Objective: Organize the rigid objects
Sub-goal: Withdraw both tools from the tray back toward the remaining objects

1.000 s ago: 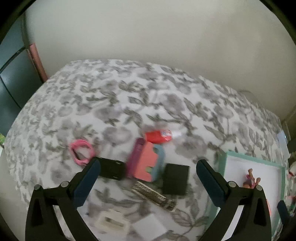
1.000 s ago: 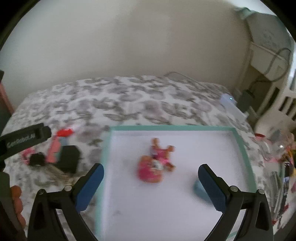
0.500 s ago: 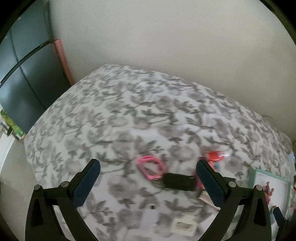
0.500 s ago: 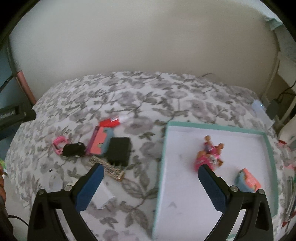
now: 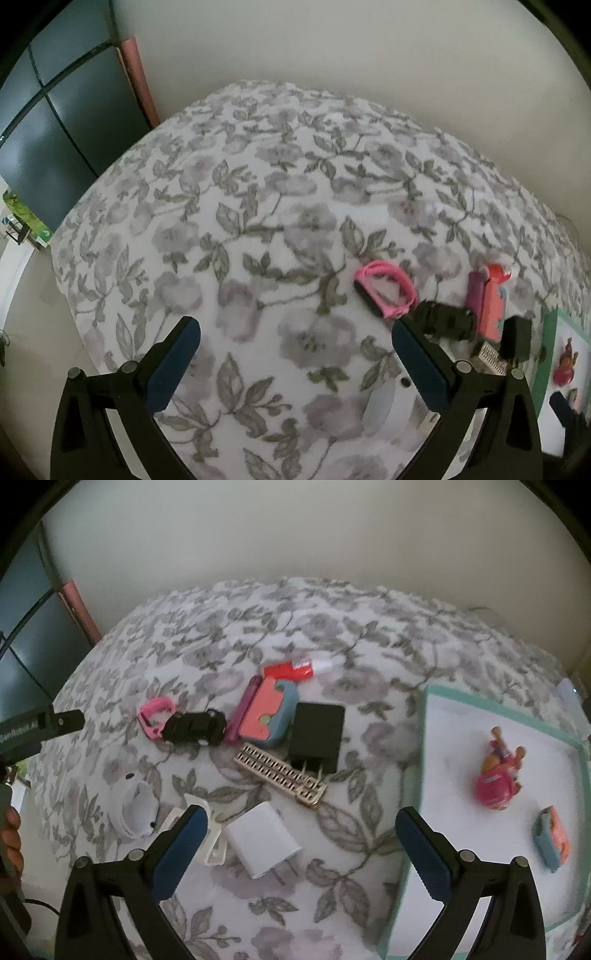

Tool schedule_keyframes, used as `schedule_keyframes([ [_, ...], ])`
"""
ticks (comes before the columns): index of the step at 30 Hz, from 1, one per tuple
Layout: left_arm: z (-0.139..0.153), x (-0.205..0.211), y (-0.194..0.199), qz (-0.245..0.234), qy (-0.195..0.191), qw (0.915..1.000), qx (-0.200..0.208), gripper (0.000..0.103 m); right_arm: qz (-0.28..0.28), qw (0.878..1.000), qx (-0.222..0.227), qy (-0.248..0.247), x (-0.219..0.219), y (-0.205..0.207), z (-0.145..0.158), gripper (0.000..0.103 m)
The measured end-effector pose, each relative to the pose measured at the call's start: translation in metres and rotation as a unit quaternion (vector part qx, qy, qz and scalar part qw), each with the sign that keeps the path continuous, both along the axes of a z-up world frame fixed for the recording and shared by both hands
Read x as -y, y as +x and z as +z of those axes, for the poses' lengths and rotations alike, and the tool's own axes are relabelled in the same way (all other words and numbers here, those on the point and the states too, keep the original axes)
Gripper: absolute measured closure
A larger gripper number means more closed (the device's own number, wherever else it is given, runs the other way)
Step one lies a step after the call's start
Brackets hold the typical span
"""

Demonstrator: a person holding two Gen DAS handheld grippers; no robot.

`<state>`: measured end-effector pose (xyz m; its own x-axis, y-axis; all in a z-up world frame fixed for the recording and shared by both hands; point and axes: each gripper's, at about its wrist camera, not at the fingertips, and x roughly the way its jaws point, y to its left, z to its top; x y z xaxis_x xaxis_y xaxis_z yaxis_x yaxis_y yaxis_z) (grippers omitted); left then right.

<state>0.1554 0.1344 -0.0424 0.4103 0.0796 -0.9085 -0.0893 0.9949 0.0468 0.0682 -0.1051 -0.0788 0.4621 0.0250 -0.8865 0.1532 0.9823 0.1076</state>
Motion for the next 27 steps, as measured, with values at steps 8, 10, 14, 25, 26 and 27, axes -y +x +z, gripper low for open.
schedule_keyframes([
  [8,-0.026,0.006,-0.012,-0.03,-0.052,0.9971,-0.047,0.0,0.03,0.999,-0.017,0.027,-0.02,0.005,-0.015,0.0],
  [10,-0.032,0.01,-0.015,-0.035,-0.063,0.9958,-0.056,0.0,0.038,0.999,-0.018,0.03,-0.027,0.006,-0.016,0.0],
  [14,-0.039,0.015,-0.02,-0.043,-0.082,0.9935,-0.066,0.0,0.051,0.998,-0.025,0.027,-0.039,0.008,-0.023,0.0],
  [25,-0.047,0.023,-0.024,-0.058,-0.099,0.9903,-0.079,0.0,0.056,0.998,-0.015,0.005,-0.053,0.012,-0.026,0.0],
  [26,-0.047,0.025,-0.024,-0.061,-0.095,0.9905,-0.079,0.0,0.058,0.998,-0.009,-0.003,-0.054,0.011,-0.024,0.0],
  [27,-0.047,0.026,-0.024,-0.063,-0.094,0.9905,-0.078,0.0,0.061,0.998,-0.006,-0.012,-0.056,0.011,-0.023,0.0],
])
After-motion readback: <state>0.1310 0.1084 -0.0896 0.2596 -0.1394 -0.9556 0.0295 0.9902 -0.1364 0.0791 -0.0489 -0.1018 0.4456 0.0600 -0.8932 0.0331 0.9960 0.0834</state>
